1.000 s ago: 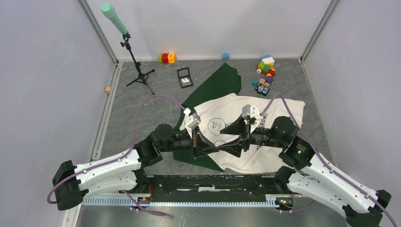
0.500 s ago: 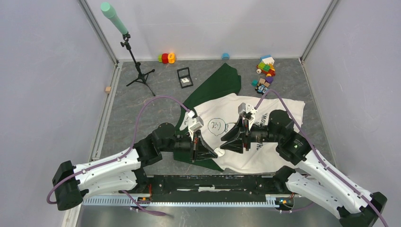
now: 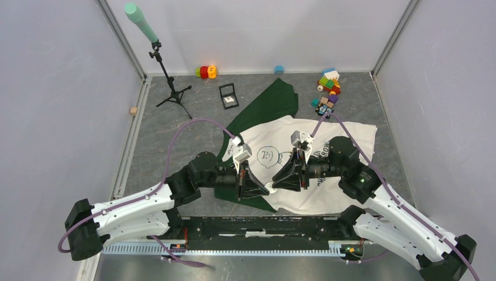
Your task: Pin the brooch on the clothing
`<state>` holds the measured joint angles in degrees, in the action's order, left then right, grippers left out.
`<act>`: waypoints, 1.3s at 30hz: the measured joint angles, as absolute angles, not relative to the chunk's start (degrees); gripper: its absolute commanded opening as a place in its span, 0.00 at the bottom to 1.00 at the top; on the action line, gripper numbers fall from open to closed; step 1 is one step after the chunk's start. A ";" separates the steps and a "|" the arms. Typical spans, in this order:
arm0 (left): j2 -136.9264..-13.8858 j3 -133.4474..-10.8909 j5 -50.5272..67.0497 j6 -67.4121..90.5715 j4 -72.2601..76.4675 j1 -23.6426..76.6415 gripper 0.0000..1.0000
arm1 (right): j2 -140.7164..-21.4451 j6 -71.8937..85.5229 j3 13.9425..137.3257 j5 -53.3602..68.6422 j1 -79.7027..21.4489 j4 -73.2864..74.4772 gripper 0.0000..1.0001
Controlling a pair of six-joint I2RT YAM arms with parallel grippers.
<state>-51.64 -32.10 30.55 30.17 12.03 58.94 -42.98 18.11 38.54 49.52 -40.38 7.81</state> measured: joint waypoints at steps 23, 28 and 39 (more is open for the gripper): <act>-51.96 -32.03 30.35 30.15 12.58 58.50 0.39 | -42.26 17.54 37.08 49.95 -40.38 7.68 0.00; -51.72 -31.14 30.02 30.17 13.56 58.17 0.48 | -41.17 17.74 37.01 49.52 -40.38 6.37 0.00; -51.42 -26.68 26.85 32.56 24.45 57.93 0.47 | -40.93 19.73 35.59 49.30 -40.38 2.94 0.00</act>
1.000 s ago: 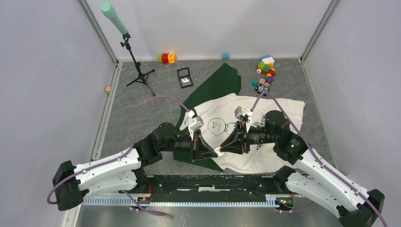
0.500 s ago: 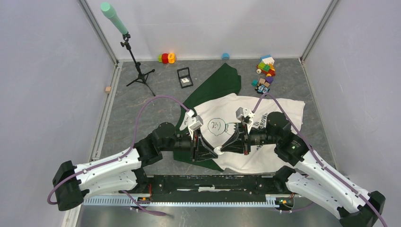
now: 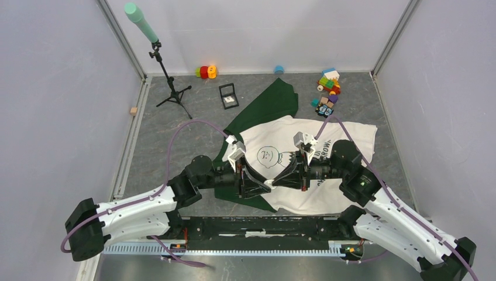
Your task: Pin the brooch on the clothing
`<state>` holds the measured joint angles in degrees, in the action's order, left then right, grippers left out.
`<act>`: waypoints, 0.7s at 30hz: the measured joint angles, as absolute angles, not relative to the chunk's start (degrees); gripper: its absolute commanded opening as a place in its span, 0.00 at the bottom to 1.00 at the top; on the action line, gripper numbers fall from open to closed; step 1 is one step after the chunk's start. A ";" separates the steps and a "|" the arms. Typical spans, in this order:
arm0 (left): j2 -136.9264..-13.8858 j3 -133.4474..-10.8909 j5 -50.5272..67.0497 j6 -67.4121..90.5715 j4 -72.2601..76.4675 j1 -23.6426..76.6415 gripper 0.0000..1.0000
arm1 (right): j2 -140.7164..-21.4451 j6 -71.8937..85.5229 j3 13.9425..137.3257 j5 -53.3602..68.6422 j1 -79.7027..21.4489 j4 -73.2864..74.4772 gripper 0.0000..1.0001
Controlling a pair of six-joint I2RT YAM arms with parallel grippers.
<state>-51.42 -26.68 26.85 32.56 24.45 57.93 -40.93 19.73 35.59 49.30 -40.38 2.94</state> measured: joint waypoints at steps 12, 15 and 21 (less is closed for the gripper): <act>-53.67 -26.46 26.98 35.46 29.89 57.93 0.26 | -40.93 20.25 35.51 49.04 -40.32 0.91 0.00; -53.67 -26.30 27.05 35.57 30.28 57.93 0.29 | -40.93 20.25 35.48 48.93 -40.23 0.89 0.00; -53.67 -26.22 27.03 35.59 30.11 57.93 0.34 | -40.93 20.27 35.48 48.97 -40.23 0.89 0.00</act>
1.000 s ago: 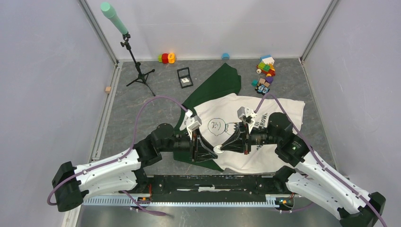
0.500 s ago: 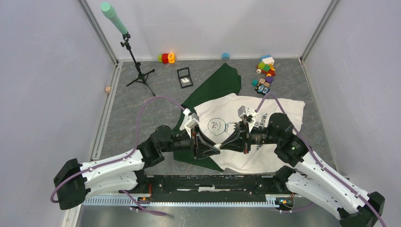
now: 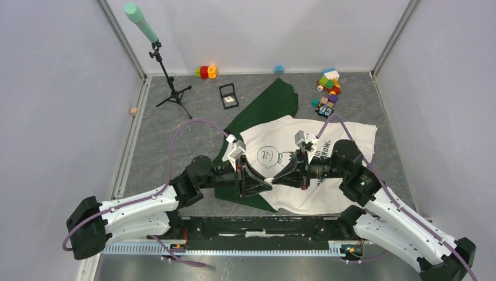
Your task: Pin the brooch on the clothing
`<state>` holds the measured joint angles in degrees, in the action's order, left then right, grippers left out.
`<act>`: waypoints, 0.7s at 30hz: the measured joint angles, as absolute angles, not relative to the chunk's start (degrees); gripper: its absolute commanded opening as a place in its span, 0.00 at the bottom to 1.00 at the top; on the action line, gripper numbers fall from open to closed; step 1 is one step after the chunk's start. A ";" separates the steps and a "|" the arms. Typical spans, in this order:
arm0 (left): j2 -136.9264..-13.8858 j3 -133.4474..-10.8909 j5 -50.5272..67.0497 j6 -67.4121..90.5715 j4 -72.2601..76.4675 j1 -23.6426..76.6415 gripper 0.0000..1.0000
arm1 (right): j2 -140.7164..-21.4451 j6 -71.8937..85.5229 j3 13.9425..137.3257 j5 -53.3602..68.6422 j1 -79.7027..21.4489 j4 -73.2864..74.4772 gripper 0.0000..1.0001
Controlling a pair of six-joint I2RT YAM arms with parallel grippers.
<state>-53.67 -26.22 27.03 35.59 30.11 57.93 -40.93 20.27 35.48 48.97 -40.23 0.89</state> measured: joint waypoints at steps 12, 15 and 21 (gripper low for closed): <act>-53.10 -25.85 27.00 35.59 29.26 57.93 0.27 | -40.93 20.29 35.42 48.99 -40.23 0.86 0.00; -53.06 -25.80 27.03 35.59 29.26 57.93 0.23 | -40.93 20.29 35.35 48.99 -40.21 0.86 0.00; -53.06 -25.80 27.18 35.57 29.06 57.95 0.02 | -40.93 20.36 34.89 48.97 -39.99 0.80 0.04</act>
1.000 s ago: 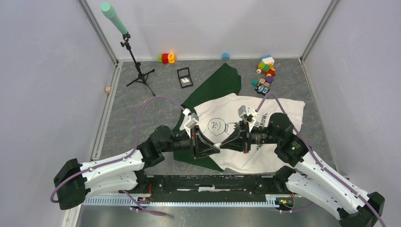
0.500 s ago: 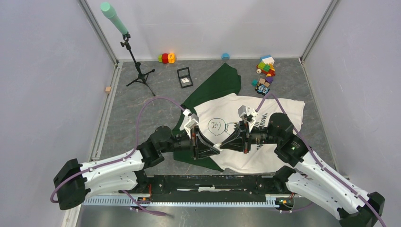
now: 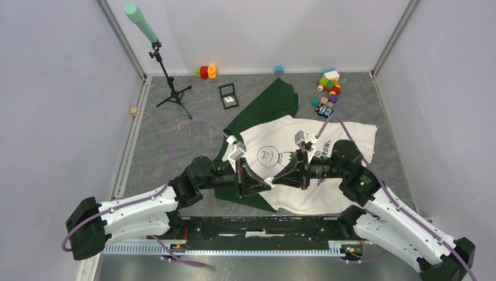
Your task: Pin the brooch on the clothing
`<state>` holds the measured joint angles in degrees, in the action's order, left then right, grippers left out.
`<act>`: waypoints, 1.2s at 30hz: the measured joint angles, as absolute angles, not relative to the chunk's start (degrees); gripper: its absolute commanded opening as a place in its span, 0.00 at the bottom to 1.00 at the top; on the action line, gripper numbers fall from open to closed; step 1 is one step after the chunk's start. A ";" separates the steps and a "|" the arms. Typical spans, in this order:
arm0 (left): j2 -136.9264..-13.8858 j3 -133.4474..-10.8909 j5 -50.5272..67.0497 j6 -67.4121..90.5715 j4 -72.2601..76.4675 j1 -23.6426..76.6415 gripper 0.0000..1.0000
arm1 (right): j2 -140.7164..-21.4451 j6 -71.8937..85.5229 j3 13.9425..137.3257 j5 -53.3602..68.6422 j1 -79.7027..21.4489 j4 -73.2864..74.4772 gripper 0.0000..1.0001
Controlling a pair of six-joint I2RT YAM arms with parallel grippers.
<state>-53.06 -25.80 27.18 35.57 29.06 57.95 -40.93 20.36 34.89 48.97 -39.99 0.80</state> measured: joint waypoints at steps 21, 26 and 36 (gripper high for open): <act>-53.06 -25.74 26.87 35.57 28.99 57.93 0.02 | -41.12 23.20 32.12 51.03 -40.01 -3.11 0.31; -53.06 -25.74 26.87 35.57 28.99 57.93 0.02 | -41.80 24.84 31.53 51.35 -40.01 -5.15 0.30; -53.10 -25.74 27.22 35.57 29.08 57.93 0.02 | -42.41 27.16 30.44 51.46 -39.99 -8.10 0.15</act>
